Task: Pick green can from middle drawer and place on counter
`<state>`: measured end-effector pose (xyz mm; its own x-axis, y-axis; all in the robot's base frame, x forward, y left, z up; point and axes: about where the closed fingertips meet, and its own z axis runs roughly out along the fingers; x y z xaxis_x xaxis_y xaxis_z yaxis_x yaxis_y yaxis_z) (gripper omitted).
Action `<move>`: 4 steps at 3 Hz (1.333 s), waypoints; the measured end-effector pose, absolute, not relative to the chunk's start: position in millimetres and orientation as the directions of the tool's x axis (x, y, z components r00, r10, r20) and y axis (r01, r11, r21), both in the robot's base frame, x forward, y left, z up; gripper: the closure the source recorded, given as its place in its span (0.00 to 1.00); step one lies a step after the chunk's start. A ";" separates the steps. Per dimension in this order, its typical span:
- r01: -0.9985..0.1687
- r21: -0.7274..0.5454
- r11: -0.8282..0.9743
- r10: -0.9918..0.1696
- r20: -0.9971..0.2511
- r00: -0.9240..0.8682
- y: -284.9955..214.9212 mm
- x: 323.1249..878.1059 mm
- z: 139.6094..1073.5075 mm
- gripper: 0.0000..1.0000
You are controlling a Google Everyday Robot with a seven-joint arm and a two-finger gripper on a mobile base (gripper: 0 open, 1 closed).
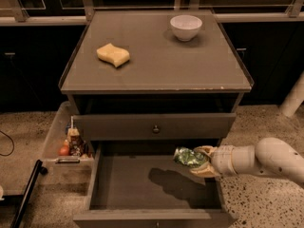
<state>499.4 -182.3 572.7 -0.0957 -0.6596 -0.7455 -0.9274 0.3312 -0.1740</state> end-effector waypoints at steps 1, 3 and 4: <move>-0.930 -0.254 0.266 -0.659 -0.752 0.017 -172.8 482.2 638.5 1.00; -0.931 -0.336 0.145 -0.631 -0.756 0.174 -157.4 475.4 813.7 1.00; -0.927 -0.347 0.142 -0.605 -0.772 0.196 -152.2 493.6 891.7 1.00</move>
Offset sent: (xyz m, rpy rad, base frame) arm -0.0412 0.0171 0.2731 0.0127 -0.2387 0.2362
